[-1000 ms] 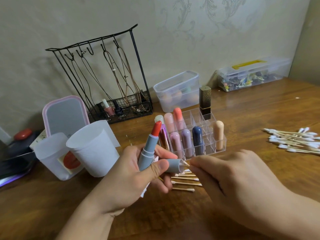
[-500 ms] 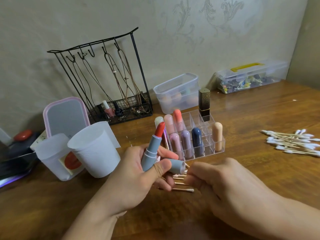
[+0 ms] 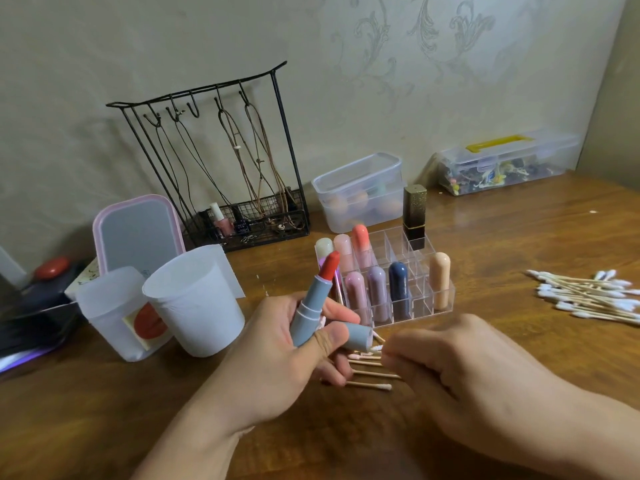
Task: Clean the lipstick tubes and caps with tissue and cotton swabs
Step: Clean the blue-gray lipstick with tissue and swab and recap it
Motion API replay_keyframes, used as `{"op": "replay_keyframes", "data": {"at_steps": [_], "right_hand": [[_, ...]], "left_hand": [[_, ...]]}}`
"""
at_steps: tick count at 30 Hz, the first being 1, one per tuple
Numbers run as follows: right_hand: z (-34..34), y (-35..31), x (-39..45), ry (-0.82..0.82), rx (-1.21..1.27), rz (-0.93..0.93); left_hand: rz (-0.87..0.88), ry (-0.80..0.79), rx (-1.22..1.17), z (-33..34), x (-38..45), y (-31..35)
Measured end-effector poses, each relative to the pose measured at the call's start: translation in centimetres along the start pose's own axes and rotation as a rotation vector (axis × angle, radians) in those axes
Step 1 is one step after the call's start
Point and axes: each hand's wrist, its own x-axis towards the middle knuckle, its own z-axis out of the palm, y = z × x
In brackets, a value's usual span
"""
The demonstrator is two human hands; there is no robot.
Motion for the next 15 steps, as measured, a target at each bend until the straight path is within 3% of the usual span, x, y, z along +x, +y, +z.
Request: {"op": "replay_keyframes", "data": {"at_steps": [5, 9, 13, 15], "right_hand": [[0.26, 0.38, -0.11, 0.099, 0.072, 0.100], [0.79, 0.11, -0.01, -0.031, 0.084, 0.053], [0.30, 0.77, 0.20, 0.089, 0.138, 0.127], [0.62, 0.81, 0.20, 0.024, 0.094, 0.132]], "left_hand": [[0.028, -0.055, 0.060, 0.58, -0.12, 0.19], [0.008, -0.017, 0.037, 0.49, -0.04, 0.24], [0.017, -0.036, 0.014, 0.56, 0.03, 0.26], [0.031, 0.019, 0.010, 0.35, 0.08, 0.11]]}}
